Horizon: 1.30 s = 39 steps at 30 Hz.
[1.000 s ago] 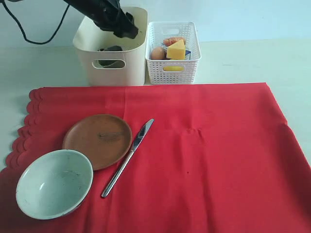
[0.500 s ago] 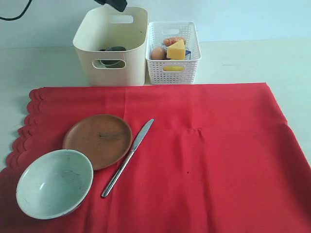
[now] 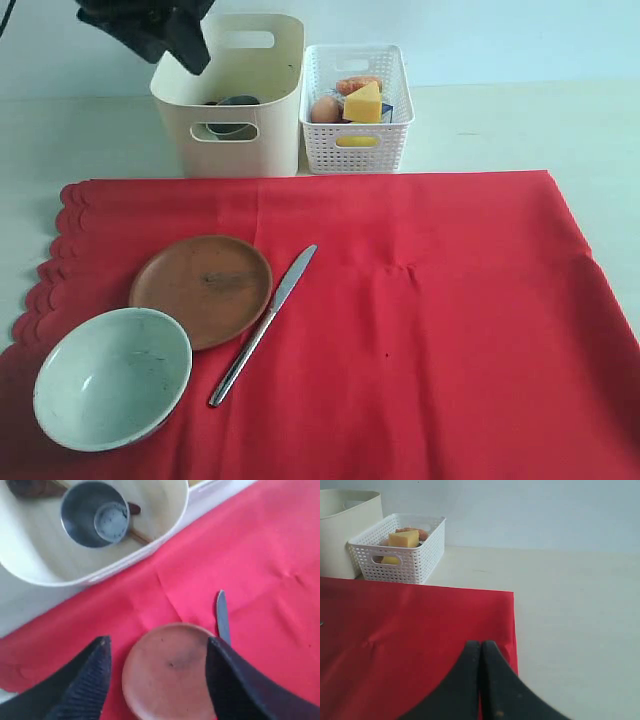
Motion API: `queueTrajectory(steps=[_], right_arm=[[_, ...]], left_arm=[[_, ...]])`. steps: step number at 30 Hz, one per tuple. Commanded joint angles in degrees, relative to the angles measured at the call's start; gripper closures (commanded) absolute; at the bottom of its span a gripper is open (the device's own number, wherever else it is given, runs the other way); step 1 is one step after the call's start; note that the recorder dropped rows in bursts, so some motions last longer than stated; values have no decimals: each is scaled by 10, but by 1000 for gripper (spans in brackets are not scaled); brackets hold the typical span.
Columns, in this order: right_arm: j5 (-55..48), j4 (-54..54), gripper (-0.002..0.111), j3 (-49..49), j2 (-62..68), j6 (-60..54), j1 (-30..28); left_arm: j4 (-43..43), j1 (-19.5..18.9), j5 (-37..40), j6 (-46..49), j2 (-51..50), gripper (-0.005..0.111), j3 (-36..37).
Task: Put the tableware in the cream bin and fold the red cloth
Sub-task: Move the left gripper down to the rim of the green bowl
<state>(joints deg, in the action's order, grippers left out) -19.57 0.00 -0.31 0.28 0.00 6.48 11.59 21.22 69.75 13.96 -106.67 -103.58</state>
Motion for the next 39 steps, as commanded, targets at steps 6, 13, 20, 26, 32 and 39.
queueTrajectory(steps=[6, 13, 20, 26, 32, 39], right_arm=[[9, 0, 108, 3, -3, 0, -3], [9, 0, 108, 3, -3, 0, -3], [9, 0, 108, 3, -3, 0, -3], [9, 0, 108, 3, -3, 0, -3], [9, 0, 108, 3, -3, 0, -3], [9, 0, 108, 3, -3, 0, -3]], left_arm=[[-4, -1, -48, -7, 145, 52, 250], [-9, -1, -106, -6, 226, 52, 451], [-9, -1, -180, -6, 229, 52, 543], [-9, -1, -248, -3, 229, 52, 585], [-13, -23, -266, -7, 208, 52, 597], [-5, -63, -266, -7, 164, 52, 597]])
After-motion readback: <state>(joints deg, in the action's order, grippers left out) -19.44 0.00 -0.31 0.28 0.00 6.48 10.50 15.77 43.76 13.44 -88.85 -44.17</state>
